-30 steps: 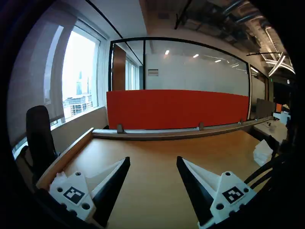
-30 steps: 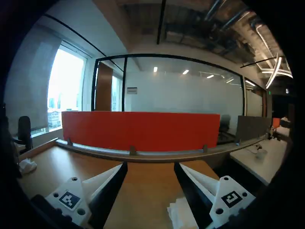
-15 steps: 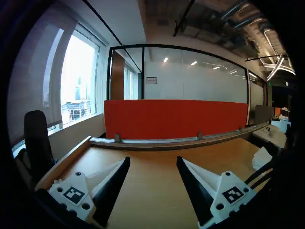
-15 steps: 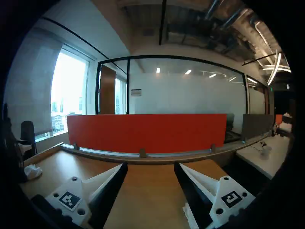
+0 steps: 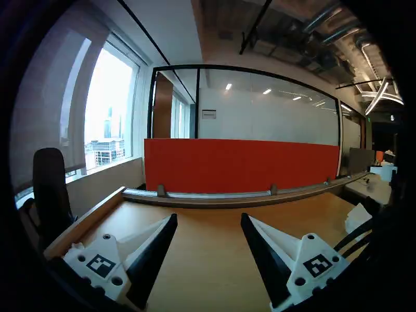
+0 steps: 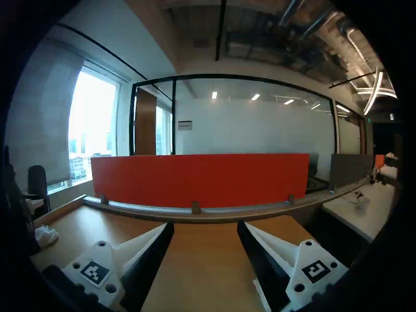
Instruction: Fold towel
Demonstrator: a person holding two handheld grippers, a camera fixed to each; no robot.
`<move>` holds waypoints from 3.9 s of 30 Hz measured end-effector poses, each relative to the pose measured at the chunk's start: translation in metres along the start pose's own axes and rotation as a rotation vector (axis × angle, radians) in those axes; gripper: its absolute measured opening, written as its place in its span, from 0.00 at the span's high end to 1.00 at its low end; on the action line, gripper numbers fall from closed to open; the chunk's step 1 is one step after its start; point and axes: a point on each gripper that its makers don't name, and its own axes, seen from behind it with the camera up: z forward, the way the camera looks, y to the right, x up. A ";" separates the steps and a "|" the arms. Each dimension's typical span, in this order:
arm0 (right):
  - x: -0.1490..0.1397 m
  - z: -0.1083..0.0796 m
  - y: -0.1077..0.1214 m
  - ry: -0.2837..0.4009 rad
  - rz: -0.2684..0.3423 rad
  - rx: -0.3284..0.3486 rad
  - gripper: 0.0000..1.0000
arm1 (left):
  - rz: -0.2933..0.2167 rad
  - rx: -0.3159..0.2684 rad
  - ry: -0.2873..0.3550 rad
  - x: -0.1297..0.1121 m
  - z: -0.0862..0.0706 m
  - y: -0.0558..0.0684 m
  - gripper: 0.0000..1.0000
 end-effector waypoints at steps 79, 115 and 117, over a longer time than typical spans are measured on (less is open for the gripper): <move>-0.051 -0.021 -0.006 0.039 -0.053 -0.029 0.06 | 0.036 0.055 0.100 -0.158 0.002 -0.020 0.05; -0.152 -0.004 0.038 0.094 0.043 -0.051 0.06 | 0.035 0.055 0.101 -0.163 0.005 -0.019 0.03; -0.162 -0.001 0.038 0.085 0.047 -0.048 0.06 | 0.035 0.055 0.101 -0.163 0.005 -0.019 0.03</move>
